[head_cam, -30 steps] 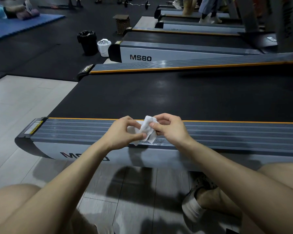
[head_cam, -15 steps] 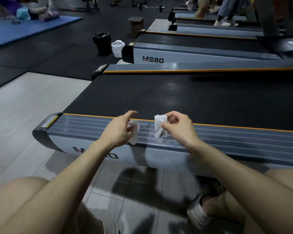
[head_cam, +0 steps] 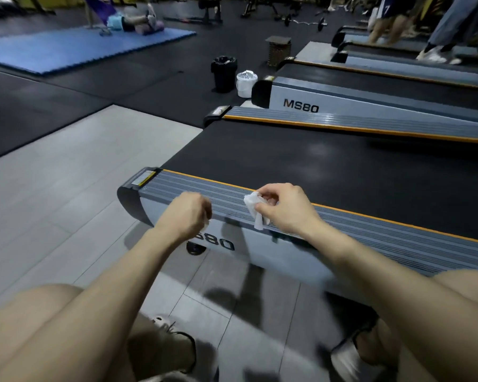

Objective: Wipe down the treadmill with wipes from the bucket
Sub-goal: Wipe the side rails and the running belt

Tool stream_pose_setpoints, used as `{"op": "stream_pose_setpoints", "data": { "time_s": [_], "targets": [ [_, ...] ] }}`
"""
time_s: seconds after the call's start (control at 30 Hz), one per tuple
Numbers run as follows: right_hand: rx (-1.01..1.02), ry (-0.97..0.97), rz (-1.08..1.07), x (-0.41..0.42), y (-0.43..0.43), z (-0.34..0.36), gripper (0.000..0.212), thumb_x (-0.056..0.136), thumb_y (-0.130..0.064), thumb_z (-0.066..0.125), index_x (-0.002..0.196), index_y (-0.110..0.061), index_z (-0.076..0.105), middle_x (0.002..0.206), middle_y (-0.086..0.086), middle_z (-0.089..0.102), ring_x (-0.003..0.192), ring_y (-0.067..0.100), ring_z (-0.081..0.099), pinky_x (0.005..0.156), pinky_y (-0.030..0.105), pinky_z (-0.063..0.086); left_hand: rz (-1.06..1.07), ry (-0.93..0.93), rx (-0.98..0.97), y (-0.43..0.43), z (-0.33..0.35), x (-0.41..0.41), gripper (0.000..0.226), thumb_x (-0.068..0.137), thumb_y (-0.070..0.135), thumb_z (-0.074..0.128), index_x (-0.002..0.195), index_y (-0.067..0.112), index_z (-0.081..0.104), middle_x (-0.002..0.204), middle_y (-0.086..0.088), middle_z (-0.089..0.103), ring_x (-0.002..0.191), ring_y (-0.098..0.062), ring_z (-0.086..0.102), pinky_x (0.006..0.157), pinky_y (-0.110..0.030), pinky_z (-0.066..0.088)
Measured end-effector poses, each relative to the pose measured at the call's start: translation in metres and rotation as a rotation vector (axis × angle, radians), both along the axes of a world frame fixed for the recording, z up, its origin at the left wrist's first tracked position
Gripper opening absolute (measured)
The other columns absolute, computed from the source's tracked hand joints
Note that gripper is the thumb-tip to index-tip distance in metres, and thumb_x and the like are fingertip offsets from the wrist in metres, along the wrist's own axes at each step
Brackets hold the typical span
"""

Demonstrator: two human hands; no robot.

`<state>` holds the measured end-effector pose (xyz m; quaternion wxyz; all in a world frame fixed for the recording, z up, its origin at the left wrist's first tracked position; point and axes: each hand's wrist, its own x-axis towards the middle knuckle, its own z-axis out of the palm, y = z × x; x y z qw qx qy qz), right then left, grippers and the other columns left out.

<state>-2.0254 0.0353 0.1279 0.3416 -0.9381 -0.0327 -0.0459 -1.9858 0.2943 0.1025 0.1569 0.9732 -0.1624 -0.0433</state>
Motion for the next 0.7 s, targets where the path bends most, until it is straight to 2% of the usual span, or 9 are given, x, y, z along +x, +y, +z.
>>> {"op": "stream_pose_setpoints", "data": {
  "time_s": [0.07,0.17,0.27,0.3,0.37,0.47,0.53,0.6,0.7],
  "targets": [
    [-0.011,-0.015,0.036,0.003,0.015,0.009,0.019,0.085,-0.028,0.075,0.104,-0.03,0.079,0.085,-0.015,0.07,0.078,0.0,0.06,0.069,0.023,0.043,0.044,-0.005,0.001,0.014,0.0,0.001,0.022,0.08,0.021,0.06,0.084,0.019,0.081,0.086,-0.003,0.076,0.083,-0.025,0.07,0.072,-0.035,0.061],
    [-0.014,-0.037,0.101,0.003,0.029,0.015,0.02,0.086,-0.039,0.079,0.104,-0.032,0.077,0.089,-0.015,0.072,0.082,-0.001,0.063,0.072,0.022,0.05,0.079,-0.047,-0.006,0.022,0.003,0.006,0.035,0.075,0.038,0.056,0.078,0.01,0.077,0.086,-0.013,0.071,0.079,-0.027,0.066,0.072,-0.04,0.062],
    [-0.046,-0.012,0.114,0.008,0.032,0.004,0.02,0.084,-0.041,0.078,0.103,-0.036,0.074,0.092,-0.016,0.071,0.081,0.0,0.065,0.067,0.033,0.059,0.075,-0.091,-0.033,0.023,-0.001,0.012,0.027,0.09,0.028,0.057,0.084,0.012,0.078,0.093,-0.004,0.065,0.093,-0.027,0.066,0.078,-0.042,0.058],
    [-0.052,0.009,0.097,0.012,0.035,0.0,0.019,0.084,-0.037,0.077,0.103,-0.036,0.075,0.092,-0.015,0.071,0.082,0.005,0.067,0.065,0.037,0.06,0.074,-0.114,-0.056,0.023,-0.004,0.011,0.023,0.094,0.022,0.057,0.089,0.014,0.079,0.098,-0.002,0.064,0.097,-0.027,0.066,0.081,-0.042,0.057],
    [-0.074,0.026,0.095,0.025,0.045,-0.003,0.018,0.086,-0.029,0.075,0.104,-0.032,0.076,0.092,-0.013,0.072,0.087,0.012,0.068,0.072,0.032,0.057,0.107,-0.111,-0.118,0.024,-0.012,0.01,0.025,0.096,0.009,0.058,0.107,0.017,0.079,0.11,0.0,0.064,0.1,-0.024,0.064,0.083,-0.037,0.053],
    [-0.065,-0.009,0.135,0.048,0.064,0.003,0.022,0.087,-0.023,0.07,0.106,-0.029,0.078,0.097,-0.012,0.074,0.091,0.011,0.066,0.078,0.029,0.053,0.146,-0.047,-0.161,0.028,-0.024,0.021,0.058,0.089,-0.004,0.057,0.142,0.017,0.062,0.118,-0.002,0.068,0.111,-0.024,0.063,0.092,-0.035,0.049],
    [-0.068,-0.046,0.151,0.059,0.07,0.004,0.024,0.087,-0.022,0.067,0.107,-0.03,0.077,0.098,-0.013,0.074,0.091,0.009,0.065,0.078,0.029,0.053,0.22,-0.017,-0.16,0.034,-0.029,0.041,0.063,0.092,-0.003,0.055,0.153,0.015,0.052,0.125,-0.008,0.073,0.116,-0.03,0.066,0.091,-0.036,0.051],
    [-0.047,-0.054,0.145,0.071,0.07,0.0,0.02,0.089,-0.025,0.066,0.104,-0.031,0.077,0.095,-0.015,0.073,0.089,0.005,0.063,0.075,0.028,0.053,0.322,-0.001,-0.16,0.043,-0.035,0.07,0.047,0.098,0.003,0.054,0.144,0.014,0.06,0.125,-0.009,0.074,0.111,-0.032,0.07,0.079,-0.031,0.05],
    [0.148,-0.001,0.04,0.092,0.07,-0.019,0.011,0.09,-0.029,0.068,0.095,-0.031,0.078,0.083,-0.015,0.074,0.082,-0.001,0.065,0.064,0.014,0.047,0.391,-0.02,-0.166,0.054,-0.05,0.112,0.021,0.1,0.013,0.05,0.114,0.018,0.065,0.108,0.0,0.078,0.104,-0.028,0.071,0.078,-0.035,0.054]
  ]
}}
